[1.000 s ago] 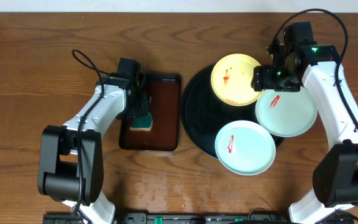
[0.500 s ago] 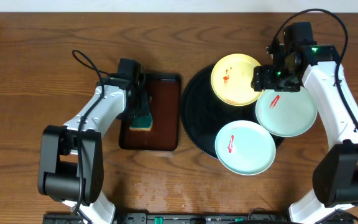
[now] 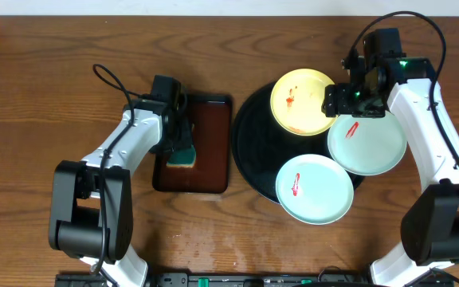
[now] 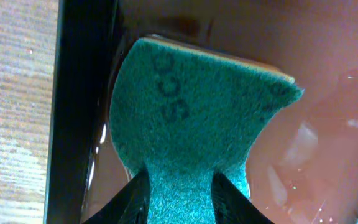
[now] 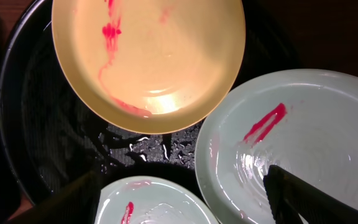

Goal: Clean dirty plates on tray and stack at the side

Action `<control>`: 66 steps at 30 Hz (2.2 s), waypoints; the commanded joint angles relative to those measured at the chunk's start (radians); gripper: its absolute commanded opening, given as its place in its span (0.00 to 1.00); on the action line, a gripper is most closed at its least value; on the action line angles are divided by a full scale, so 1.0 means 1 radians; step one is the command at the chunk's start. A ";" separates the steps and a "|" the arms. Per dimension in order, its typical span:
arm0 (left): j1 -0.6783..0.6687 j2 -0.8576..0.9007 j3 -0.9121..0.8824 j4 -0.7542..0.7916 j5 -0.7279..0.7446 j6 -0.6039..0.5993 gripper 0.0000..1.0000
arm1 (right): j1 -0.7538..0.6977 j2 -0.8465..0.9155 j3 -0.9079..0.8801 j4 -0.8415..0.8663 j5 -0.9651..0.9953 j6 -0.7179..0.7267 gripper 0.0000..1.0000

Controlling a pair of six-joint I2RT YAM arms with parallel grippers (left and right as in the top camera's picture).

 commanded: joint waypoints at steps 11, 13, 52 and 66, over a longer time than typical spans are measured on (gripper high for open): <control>-0.005 -0.030 0.006 -0.010 0.010 -0.014 0.31 | 0.008 0.001 0.013 0.000 0.006 -0.013 0.84; -0.013 -0.029 0.004 -0.013 0.010 -0.021 0.33 | 0.008 0.001 0.013 0.000 0.006 -0.013 0.84; -0.056 0.001 -0.121 0.134 -0.058 -0.046 0.27 | 0.008 0.001 0.013 -0.004 0.006 -0.013 0.84; -0.056 0.001 -0.193 0.217 -0.058 -0.047 0.27 | 0.008 0.001 0.013 -0.004 0.006 -0.013 0.84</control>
